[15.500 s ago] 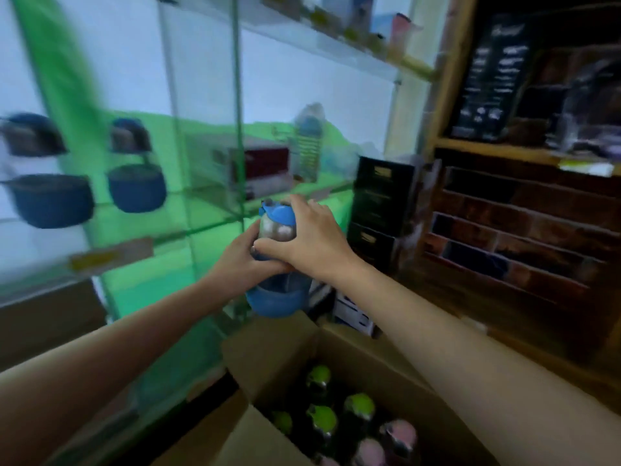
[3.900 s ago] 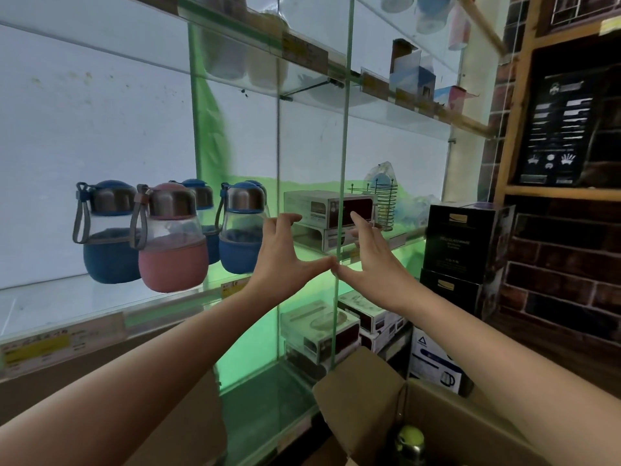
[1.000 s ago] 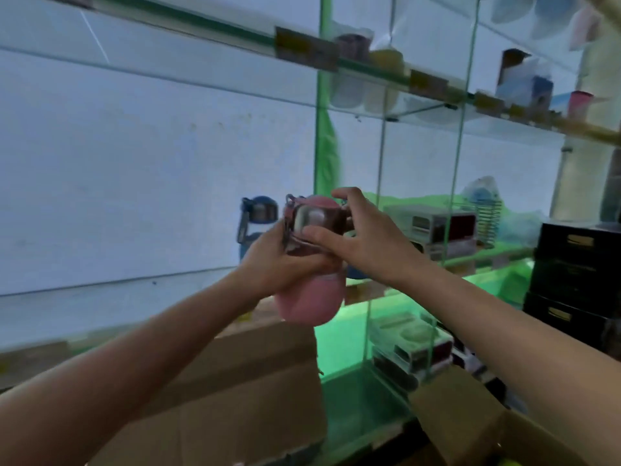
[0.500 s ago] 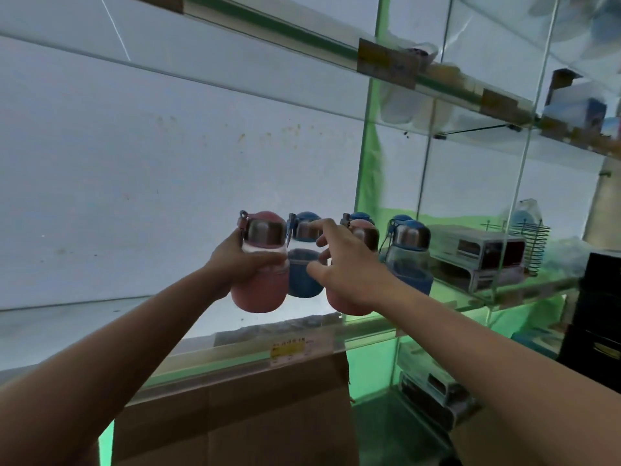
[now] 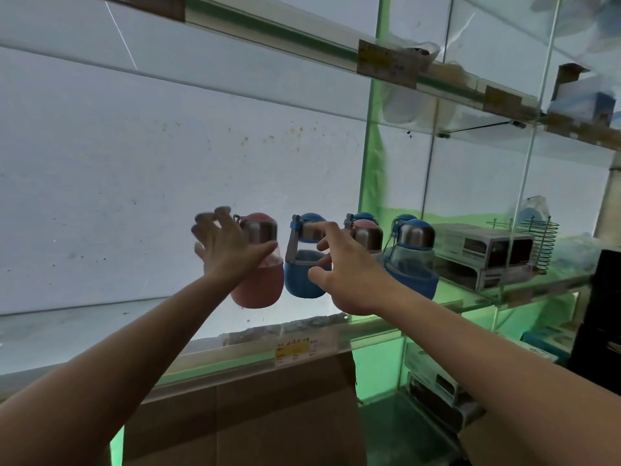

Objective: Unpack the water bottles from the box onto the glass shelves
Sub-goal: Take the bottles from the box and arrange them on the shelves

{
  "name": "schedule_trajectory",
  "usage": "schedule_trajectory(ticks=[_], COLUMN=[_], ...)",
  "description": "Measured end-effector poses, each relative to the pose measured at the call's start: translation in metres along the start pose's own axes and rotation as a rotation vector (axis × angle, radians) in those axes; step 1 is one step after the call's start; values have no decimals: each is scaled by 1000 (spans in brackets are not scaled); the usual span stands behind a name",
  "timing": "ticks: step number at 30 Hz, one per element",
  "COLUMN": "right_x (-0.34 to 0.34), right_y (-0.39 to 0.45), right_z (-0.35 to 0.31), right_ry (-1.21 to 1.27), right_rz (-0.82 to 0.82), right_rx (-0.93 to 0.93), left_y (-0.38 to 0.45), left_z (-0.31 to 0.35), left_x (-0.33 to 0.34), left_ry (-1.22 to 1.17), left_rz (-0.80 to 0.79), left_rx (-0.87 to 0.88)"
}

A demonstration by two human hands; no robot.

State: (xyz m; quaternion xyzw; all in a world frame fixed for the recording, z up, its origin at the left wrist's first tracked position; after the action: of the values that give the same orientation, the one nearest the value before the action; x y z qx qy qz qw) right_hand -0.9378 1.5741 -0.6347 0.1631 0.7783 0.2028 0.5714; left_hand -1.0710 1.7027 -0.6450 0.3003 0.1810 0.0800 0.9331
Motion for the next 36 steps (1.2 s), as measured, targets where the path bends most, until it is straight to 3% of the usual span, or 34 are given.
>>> schedule_trajectory(ticks=[3, 9, 17, 26, 36], right_x=[-9, -40, -71, -70, -34], right_y=[-10, -49, -145, -290, -444], right_z=[14, 50, 155, 286, 391], right_ry=[2, -21, -22, -50, -45], right_rz=[29, 97, 159, 63, -269], right_rx=[37, 72, 273, 547, 754], left_y=[-21, -86, -184, -320, -461], left_z=[29, 87, 130, 146, 117], left_x=[1, 53, 162, 293, 415], left_ry=[-27, -180, -356, -446, -231], left_rz=[8, -185, -559, -877, -1266], left_rx=[185, 331, 208, 43, 12])
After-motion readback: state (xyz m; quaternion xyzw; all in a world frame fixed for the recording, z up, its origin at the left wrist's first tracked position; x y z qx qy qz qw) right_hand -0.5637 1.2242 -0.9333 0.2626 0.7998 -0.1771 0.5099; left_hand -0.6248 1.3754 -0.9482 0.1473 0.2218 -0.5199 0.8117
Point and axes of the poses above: each hand's wrist, its own y-axis towards the middle knuckle, its own x-axis out of the palm, z = x × y, the point moved 5 cm from there along y, towards the middle knuckle, and after that the axes turned 12 degrees about -y, right-handed, at the moved point
